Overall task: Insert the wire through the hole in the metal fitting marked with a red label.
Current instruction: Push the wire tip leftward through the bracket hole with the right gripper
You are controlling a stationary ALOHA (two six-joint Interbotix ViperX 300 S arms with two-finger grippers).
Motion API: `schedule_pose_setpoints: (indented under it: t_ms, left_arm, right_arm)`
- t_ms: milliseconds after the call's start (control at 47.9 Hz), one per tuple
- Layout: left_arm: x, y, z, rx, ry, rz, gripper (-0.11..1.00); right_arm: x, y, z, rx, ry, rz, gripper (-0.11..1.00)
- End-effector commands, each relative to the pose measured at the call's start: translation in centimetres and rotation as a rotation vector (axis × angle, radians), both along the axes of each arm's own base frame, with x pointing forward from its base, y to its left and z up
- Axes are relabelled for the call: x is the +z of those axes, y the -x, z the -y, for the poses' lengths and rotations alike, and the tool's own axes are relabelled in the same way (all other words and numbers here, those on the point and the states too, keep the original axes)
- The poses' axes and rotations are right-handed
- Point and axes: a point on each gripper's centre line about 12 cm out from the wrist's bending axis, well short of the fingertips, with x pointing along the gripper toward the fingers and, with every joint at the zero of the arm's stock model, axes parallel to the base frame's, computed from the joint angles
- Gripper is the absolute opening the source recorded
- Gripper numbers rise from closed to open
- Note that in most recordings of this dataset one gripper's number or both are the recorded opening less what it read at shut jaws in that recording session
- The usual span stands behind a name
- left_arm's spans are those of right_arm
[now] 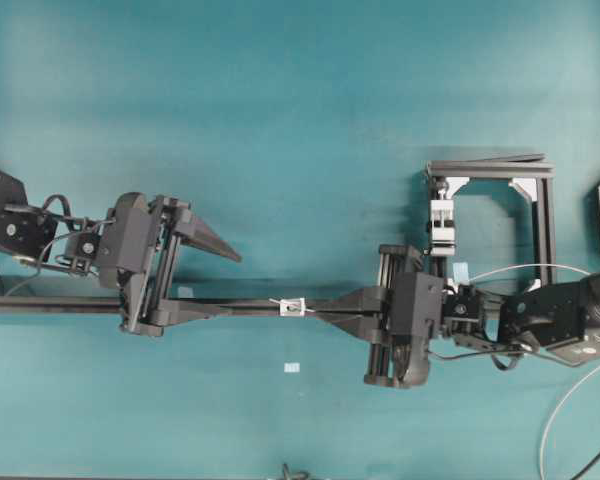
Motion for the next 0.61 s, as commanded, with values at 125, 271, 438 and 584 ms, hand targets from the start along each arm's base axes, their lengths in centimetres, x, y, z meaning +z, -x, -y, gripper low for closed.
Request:
schedule_pose_setpoints:
  t_ms: [125,271,438,584]
  left_arm:
    - [0.7,-0.6,0.3,-0.006,0.007,0.024,0.68]
    - [0.7,-0.6,0.3,-0.006,0.006,0.022,0.68]
    - [0.8,-1.0,0.4,-0.001,0.023,0.019,0.68]
    - [0.7,-1.6,0.6,0.005,0.04,0.003,0.68]
  right_arm:
    - [1.3,-1.0,-0.4,0.005,-0.004,0.042,-0.01]
    - [1.3,-1.2,-0.5,0.006,-0.004,0.042,-0.01]
    - [1.2,-1.2,-0.4,0.003,-0.003,0.041,-0.01]
    - [1.2,-1.2,-0.4,0.003,-0.002,0.038,-0.01]
